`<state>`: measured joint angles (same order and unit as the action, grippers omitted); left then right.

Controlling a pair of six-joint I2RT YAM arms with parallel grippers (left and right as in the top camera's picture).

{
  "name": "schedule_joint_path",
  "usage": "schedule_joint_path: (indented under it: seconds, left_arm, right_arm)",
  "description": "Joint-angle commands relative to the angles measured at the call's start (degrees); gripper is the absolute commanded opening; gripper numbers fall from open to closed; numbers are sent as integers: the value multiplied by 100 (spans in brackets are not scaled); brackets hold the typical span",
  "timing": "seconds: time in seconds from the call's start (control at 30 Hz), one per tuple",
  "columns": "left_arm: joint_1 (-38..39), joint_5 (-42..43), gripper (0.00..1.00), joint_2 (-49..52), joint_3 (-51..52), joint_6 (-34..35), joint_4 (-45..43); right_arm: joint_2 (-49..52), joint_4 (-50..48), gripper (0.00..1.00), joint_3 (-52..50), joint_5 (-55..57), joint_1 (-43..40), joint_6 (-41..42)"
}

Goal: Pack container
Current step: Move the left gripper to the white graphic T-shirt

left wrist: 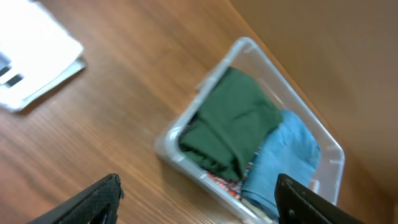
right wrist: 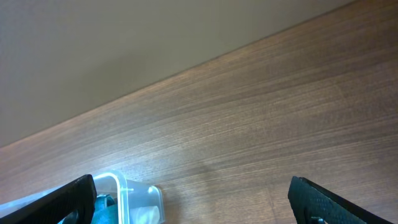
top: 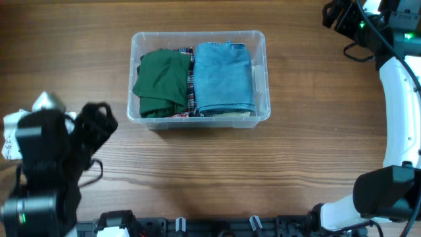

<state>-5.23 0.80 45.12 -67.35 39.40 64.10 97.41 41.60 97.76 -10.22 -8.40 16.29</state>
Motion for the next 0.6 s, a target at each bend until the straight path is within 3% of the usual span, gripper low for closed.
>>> schedule_joint_path:
  seconds: [0.0,0.17,0.37,0.57]
  left_arm:
    - [-476,85,82,-896,752,575,-22]
    - [-1086,136,91,-1679,1368,802,-160]
    - [-1357,308,99,-1781,1696,734,-774]
    - [-1447,850,99,-1690,2411,750,-2671]
  right_arm:
    - [63,-22,100,-37,39,9,39]
    - [63,-20,100,-37,39,9,39]
    - [63,-22,100,-37,39,9,37]
    - [63,-22,100,-37,39,9,39]
